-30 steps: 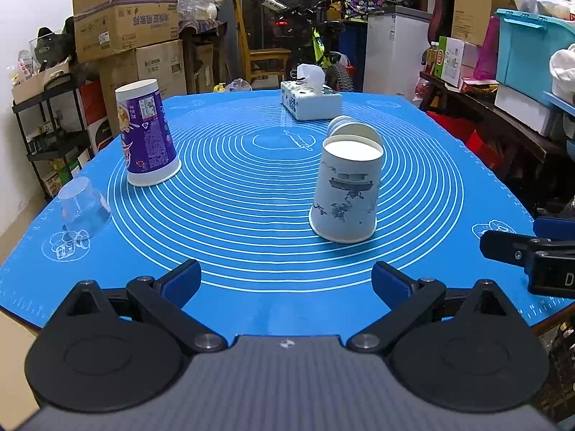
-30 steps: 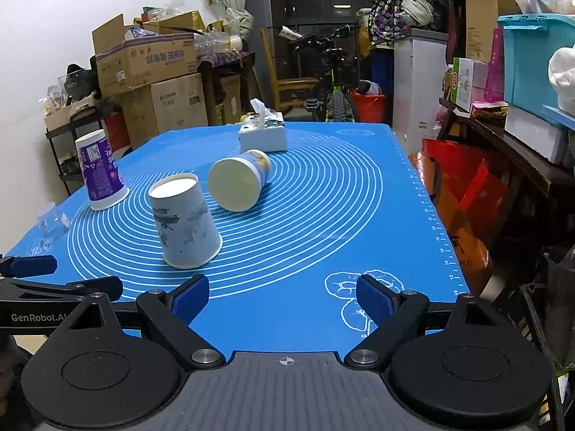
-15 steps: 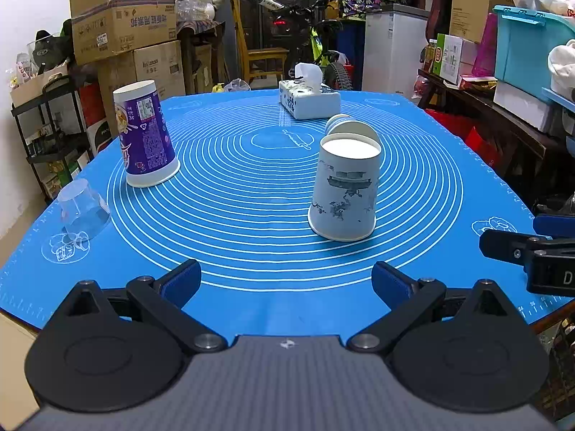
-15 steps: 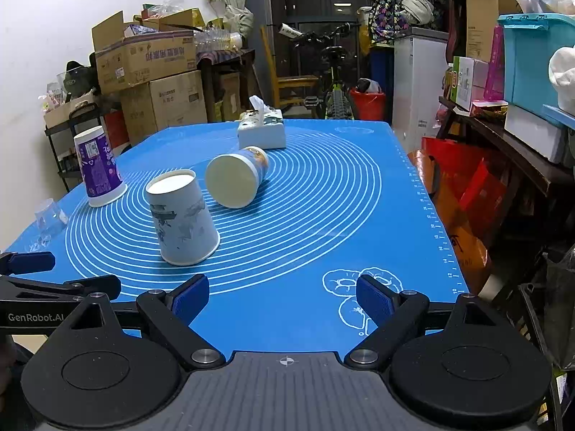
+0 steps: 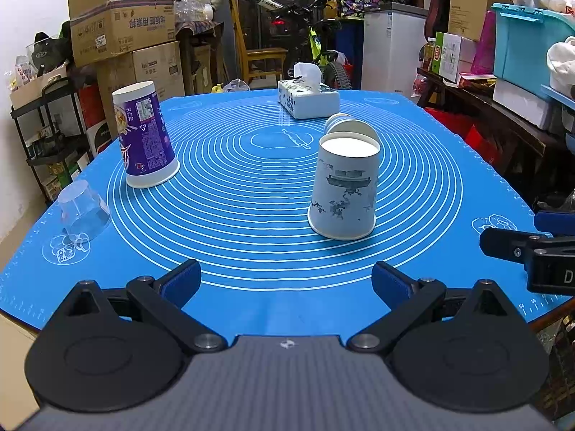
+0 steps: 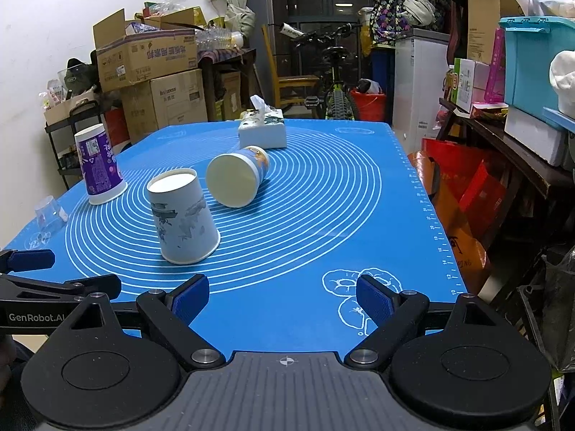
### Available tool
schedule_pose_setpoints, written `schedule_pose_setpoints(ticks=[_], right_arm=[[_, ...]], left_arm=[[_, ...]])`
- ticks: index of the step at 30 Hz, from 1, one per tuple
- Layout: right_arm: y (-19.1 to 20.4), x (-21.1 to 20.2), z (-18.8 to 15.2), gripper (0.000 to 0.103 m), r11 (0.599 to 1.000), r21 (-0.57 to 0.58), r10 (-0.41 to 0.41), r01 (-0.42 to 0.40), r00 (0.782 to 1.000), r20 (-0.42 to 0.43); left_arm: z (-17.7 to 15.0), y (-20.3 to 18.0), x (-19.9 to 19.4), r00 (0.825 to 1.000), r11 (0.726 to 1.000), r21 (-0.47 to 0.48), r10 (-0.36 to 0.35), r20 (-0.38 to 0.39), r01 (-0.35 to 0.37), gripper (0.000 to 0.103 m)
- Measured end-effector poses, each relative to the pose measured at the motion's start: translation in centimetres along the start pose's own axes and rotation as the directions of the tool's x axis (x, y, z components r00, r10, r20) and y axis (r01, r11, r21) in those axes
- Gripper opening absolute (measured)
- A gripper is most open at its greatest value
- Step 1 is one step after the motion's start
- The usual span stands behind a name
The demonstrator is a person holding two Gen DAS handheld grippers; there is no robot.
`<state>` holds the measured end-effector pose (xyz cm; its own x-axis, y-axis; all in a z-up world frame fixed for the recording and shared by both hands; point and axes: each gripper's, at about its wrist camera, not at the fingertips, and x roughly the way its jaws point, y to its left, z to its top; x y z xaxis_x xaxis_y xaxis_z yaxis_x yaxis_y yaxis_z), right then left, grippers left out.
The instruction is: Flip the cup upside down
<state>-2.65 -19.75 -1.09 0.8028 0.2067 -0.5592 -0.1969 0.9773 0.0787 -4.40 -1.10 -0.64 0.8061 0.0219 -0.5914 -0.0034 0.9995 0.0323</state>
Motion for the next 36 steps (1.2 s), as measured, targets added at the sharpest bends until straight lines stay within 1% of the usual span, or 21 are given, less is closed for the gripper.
schedule_pose_setpoints(ticks=[36], right_arm=[[-0.07, 0.07, -0.44, 0.09, 1.0, -0.013, 0.003, -0.003, 1.0, -0.009]], left_arm=[[-0.03, -0.01, 0.17, 1.0, 1.0, 0.005, -0.004, -0.012, 0.004, 0.1]])
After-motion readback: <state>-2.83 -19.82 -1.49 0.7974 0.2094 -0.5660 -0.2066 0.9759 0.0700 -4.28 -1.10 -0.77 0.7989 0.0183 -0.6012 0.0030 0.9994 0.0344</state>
